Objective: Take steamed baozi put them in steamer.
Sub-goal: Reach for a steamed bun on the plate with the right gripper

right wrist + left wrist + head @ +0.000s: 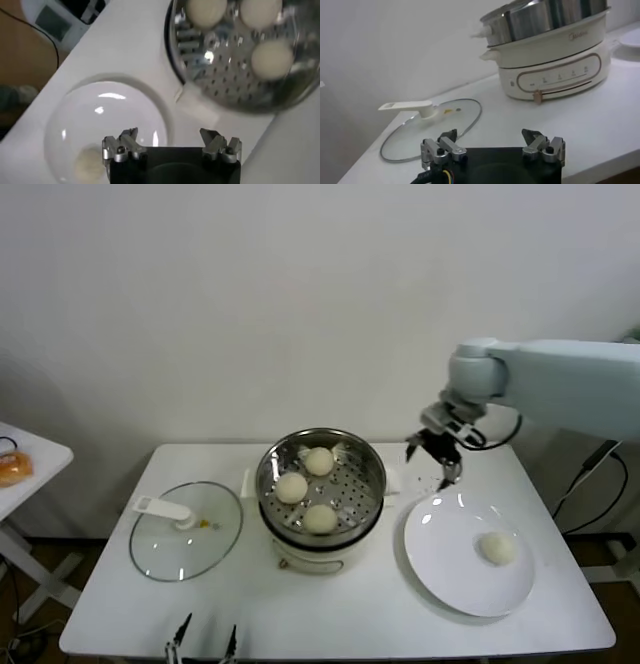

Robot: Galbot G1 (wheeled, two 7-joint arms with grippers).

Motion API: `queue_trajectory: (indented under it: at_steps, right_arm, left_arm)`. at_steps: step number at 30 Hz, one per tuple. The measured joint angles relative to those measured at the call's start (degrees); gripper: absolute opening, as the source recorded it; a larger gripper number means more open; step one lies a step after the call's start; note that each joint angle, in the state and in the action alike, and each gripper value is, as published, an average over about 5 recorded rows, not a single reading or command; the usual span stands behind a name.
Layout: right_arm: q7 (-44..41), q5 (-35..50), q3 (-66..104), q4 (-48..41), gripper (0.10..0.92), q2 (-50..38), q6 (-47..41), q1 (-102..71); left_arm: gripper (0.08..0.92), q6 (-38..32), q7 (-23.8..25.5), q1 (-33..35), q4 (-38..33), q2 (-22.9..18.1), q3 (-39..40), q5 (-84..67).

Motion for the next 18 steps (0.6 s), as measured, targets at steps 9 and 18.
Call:
queue_trajectory:
  at_steps: [9, 18]
  right_arm:
    - [1.5, -4.8, 2.7, -1.2, 0.823, -10.7, -6.5, -6.8]
    - [2.4, -11.0, 10.1, -2.6, 0.823, -16.9, -9.5, -17.8]
  left_arm:
    - [0.823, 0.1, 0.0, 0.1, 0.4, -0.1, -0.5, 0.1]
    - [0.823, 0.2, 0.0, 0.3, 0.9, -0.7, -0.6, 0.6]
